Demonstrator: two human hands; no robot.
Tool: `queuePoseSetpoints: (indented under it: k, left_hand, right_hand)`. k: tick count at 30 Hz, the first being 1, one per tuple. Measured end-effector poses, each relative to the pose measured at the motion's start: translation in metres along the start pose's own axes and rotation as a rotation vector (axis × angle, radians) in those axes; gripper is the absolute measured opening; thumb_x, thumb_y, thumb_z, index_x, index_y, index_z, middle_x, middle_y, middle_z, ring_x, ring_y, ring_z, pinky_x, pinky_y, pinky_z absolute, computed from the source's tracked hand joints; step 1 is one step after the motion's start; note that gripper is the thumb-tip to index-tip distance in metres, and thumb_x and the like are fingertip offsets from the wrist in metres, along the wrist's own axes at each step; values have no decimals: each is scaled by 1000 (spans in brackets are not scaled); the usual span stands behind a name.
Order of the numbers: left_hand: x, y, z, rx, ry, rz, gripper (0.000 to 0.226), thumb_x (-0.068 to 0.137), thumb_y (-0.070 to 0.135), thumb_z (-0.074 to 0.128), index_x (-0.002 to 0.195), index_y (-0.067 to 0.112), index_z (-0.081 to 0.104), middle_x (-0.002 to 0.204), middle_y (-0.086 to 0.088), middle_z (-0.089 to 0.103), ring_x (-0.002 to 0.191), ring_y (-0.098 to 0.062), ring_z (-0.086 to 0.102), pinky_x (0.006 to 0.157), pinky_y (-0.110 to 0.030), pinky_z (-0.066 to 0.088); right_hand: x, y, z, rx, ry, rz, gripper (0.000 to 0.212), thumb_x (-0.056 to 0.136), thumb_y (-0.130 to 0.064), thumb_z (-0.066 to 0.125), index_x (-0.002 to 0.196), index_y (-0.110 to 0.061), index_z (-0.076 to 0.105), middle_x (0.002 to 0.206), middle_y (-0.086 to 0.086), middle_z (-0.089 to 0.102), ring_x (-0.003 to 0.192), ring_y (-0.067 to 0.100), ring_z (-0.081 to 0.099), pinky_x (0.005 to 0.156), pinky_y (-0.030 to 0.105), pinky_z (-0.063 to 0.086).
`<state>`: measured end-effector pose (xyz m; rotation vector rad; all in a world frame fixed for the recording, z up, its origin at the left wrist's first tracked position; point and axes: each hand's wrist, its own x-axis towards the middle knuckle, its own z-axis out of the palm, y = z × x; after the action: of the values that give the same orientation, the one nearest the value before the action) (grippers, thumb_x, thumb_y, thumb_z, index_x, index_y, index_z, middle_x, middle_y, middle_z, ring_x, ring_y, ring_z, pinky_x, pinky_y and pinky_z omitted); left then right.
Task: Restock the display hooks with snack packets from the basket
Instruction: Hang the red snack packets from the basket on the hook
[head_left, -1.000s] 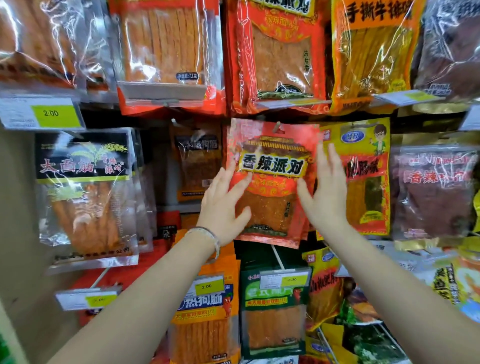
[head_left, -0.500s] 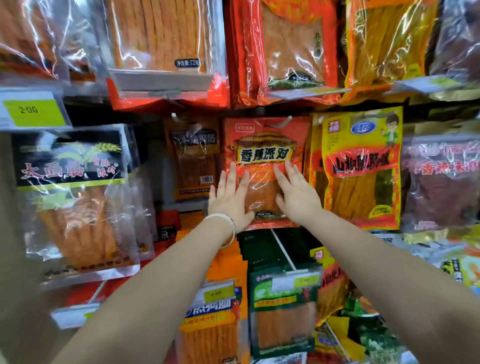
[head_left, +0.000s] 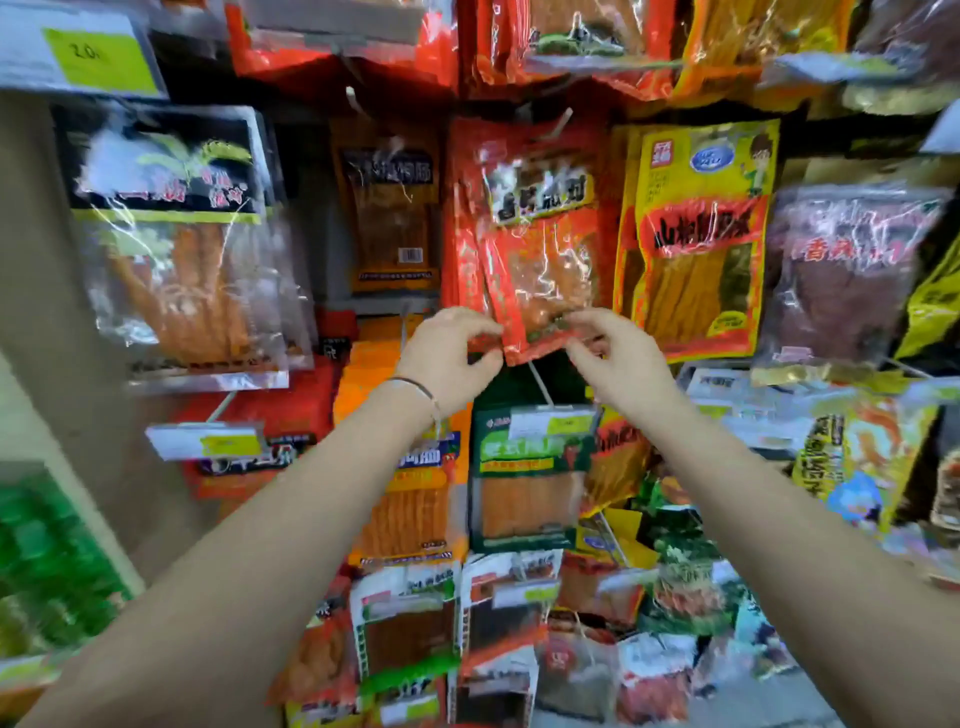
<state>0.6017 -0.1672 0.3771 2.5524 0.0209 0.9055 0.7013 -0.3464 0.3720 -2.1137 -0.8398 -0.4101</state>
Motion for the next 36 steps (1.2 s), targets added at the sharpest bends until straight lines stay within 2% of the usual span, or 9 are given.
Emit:
queuePoseSetpoints:
  k: [5,10,11,14,17,21,27,31,36]
  left_hand:
    - [-159,11,25,-361,38,-318,25,81,19,56,103,16,66,94,6,57,77,6,53,72,-3,37]
    - [-375,26,75,-701,-181,-1223,20,82,-9,49,63,-4,54,53,-9,57,41,-6,54,50,-14,39]
    - [-420,33,78,-617,-299,-1326,23,88,-10,43,70,-1,53,52,-7,61,43,-5,56,48,-13,39]
    - [-534,61,78,-492,-462,-1664,25,98,8,43,109,-8,58,106,-17,65,98,-23,62,77,-25,47]
    - [-609,91,56,-388,-571,-1763,25,94,16,50,111,3,63,116,-19,63,107,-33,59,82,-30,47]
    - [-649,82,23,-327,-469,-1814,21,92,23,48,101,24,67,110,-7,66,97,-23,61,81,-24,45]
    - [-696,35,-17,-325,-427,-1906,29,95,31,47,114,19,66,121,-8,62,103,-23,56,79,-18,35]
    - [-717,-22,-66,-397,-325,-1980,20,92,26,51,100,18,68,99,-8,65,73,-15,57,60,-10,41]
    - [-739,-115,-142,-492,-163,-2052,20,92,10,50,106,8,64,102,-10,63,89,-25,59,75,-28,46]
  right_hand:
    - [-145,30,40,194,-206,149,24,88,-9,60,112,-12,60,81,-5,56,83,18,57,82,30,43]
    - [-323,59,92,266,-602,496,27,85,8,59,113,11,56,82,18,52,57,4,52,56,4,37]
    - [-358,63,98,275,-694,598,29,86,6,59,115,9,55,85,17,53,57,3,52,53,4,36]
    - [-448,69,108,225,-940,923,24,90,-6,57,114,-6,56,89,13,56,67,22,52,55,21,38]
    - [-512,61,104,110,-1232,997,10,92,-14,55,102,-13,55,90,8,60,73,20,56,62,27,42]
    - [-543,42,116,-124,-1578,611,26,92,-10,49,70,-2,59,78,15,56,77,26,56,71,34,41]
    - [-523,-4,199,-134,-1632,560,23,92,-13,49,80,5,57,78,12,53,71,21,52,64,33,44]
    - [-510,-53,274,-172,-1603,597,15,93,-21,51,94,-8,60,94,11,63,80,21,62,58,22,44]
    - [-497,-148,355,-78,-1592,611,26,94,-22,48,102,0,59,92,12,62,86,29,64,70,29,43]
